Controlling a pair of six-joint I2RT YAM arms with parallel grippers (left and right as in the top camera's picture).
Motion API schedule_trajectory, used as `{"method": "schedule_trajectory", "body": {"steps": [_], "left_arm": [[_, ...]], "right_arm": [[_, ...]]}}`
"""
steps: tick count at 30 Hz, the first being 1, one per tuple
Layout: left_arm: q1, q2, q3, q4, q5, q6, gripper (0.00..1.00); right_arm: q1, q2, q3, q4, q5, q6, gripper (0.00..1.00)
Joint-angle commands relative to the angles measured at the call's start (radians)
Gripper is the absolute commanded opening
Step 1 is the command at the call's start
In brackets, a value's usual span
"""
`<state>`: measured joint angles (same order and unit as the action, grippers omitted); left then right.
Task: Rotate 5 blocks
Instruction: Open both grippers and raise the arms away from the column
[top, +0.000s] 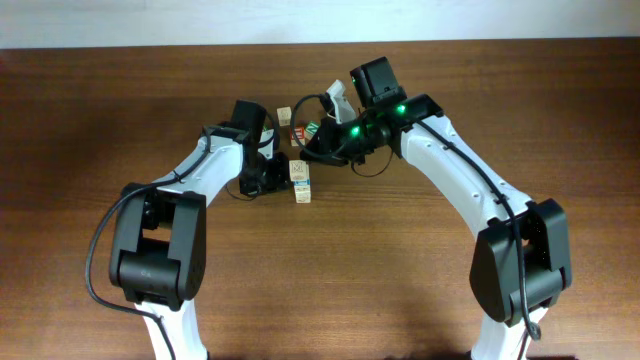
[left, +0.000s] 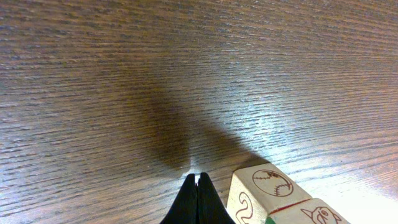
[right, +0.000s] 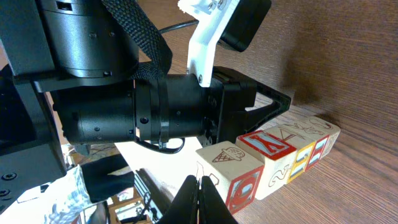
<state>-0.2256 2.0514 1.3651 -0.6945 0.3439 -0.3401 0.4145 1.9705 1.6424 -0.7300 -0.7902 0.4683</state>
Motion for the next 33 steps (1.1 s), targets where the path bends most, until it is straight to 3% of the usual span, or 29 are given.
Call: {"method": "schedule_trajectory", "body": {"steps": [1,8,12,19,20,22,24,25,26,27,32,33], "left_arm": [[0.007,0.003,0.008,0.002,-0.016,-0.003,0.0],[0.074,-0.012,0.089,-0.074,-0.035,0.052,0.0],[0.127,-0.077,0.216,-0.188,-0.135,0.087,0.0],[0.15,-0.304,0.429,-0.373,-0.359,0.152,0.0],[0.15,-0.373,0.443,-0.385,-0.372,0.156,0.0],[0.15,-0.438,0.443,-0.392,-0.372,0.156,0.14],[0.15,-0.501,0.443,-0.406,-0.37,0.155,0.36],[0.15,-0.52,0.443,-0.414,-0.369,0.155,0.59],[0.15,-0.537,0.443,-0.43,-0.37,0.155,0.73],[0.15,-0.549,0.443,-0.445,-0.37,0.155,1.0],[0.15,-0.565,0.442,-0.46,-0.365,0.155,0.99],[0.15,-0.563,0.442,-0.463,-0.367,0.155,0.99]], "right_arm": [[0.003,0.016,0.054,-0.011,0.006,-0.009,0.04],[-0.052,0.016,0.231,-0.228,0.091,-0.151,0.04],[-0.116,0.016,0.389,-0.411,0.178,-0.244,0.06],[-0.194,0.016,0.784,-0.796,0.464,-0.307,0.24],[-0.194,0.016,0.87,-0.87,0.524,-0.307,0.36],[-0.193,0.016,0.978,-0.954,0.568,-0.307,0.49],[-0.193,-0.014,1.038,-0.969,0.563,-0.293,0.69],[-0.192,-0.035,1.043,-0.969,0.568,-0.276,0.7],[-0.192,-0.059,1.044,-0.969,0.57,-0.273,0.71],[-0.192,-0.092,1.043,-0.969,0.57,-0.273,0.75],[-0.192,-0.273,1.002,-0.969,0.614,-0.257,0.98],[-0.191,-0.34,0.966,-0.969,0.646,-0.25,0.98]]}}
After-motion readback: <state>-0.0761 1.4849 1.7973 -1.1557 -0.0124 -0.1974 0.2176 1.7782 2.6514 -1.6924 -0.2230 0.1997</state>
